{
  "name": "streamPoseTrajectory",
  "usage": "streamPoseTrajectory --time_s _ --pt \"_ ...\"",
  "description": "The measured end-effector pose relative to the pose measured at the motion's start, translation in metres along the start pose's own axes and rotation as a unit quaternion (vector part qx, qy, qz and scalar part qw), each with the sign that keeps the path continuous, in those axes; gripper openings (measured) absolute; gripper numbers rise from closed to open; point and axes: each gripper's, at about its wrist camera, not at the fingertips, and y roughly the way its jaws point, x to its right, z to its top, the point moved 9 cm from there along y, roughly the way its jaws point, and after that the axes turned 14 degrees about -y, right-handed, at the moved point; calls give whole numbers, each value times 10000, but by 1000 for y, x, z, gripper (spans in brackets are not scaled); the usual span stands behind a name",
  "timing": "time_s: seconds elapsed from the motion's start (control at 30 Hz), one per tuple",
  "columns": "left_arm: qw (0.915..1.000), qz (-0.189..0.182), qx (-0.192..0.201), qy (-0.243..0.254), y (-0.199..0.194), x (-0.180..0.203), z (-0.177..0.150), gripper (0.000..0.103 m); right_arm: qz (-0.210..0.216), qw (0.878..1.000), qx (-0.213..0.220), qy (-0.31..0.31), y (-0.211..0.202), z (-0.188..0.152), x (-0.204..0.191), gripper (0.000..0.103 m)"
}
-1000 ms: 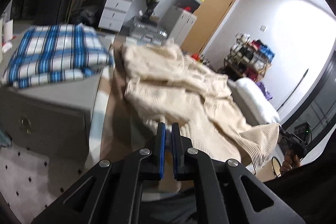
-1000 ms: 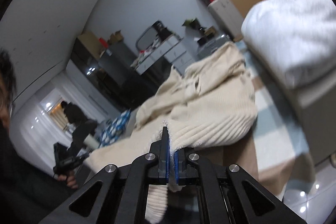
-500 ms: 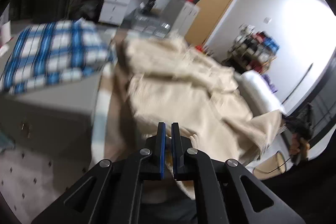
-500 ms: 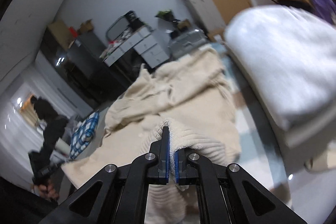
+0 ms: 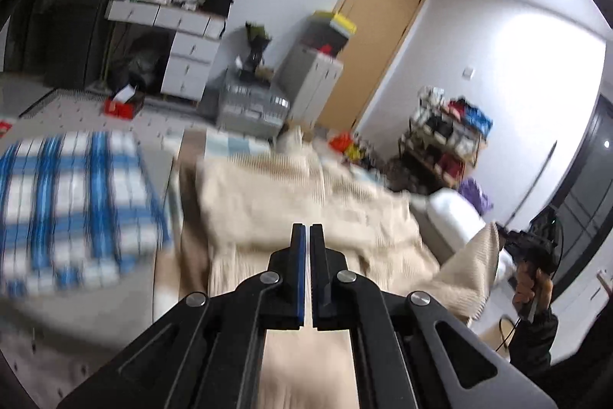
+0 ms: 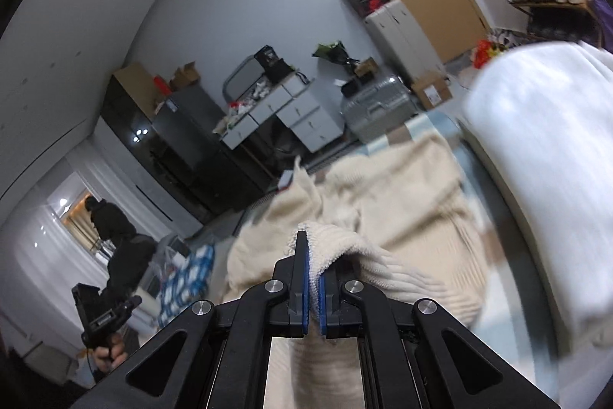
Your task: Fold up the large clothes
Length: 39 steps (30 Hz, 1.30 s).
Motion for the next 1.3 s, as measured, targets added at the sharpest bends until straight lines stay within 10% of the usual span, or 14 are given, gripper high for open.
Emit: streamPoseTrajectory --time_s 0.2,0.5,0.63,0.67,0.93,1.2,1.3 --pt "9987 445 -50 -244 48 -34 40 0 -525 9973 -432 272 98 39 37 3" --pt "9911 967 -905 160 22 -40 -73 3 -308 9971 -687 126 98 4 32 3" --pt "9878 1175 -1022 30 -6 -40 -110 70 -83 9988 -469 -66 55 -12 12 4" --pt "9874 1114 -1118 -42 -12 -41 -123 71 -72 9990 -420 -139 43 -16 7 4" --pt "9643 1069 -2357 -568 -20 -58 -200 71 -128 9998 -174 11 0 -46 -3 6" --pt "9560 1202 -2544 -834 -1 -62 -223 69 -132 9995 -164 237 -10 -64 -1 6" --pt "9607 1452 -2306 -520 0 -58 -219 15 -146 9995 -159 216 -9 -64 -2 6"
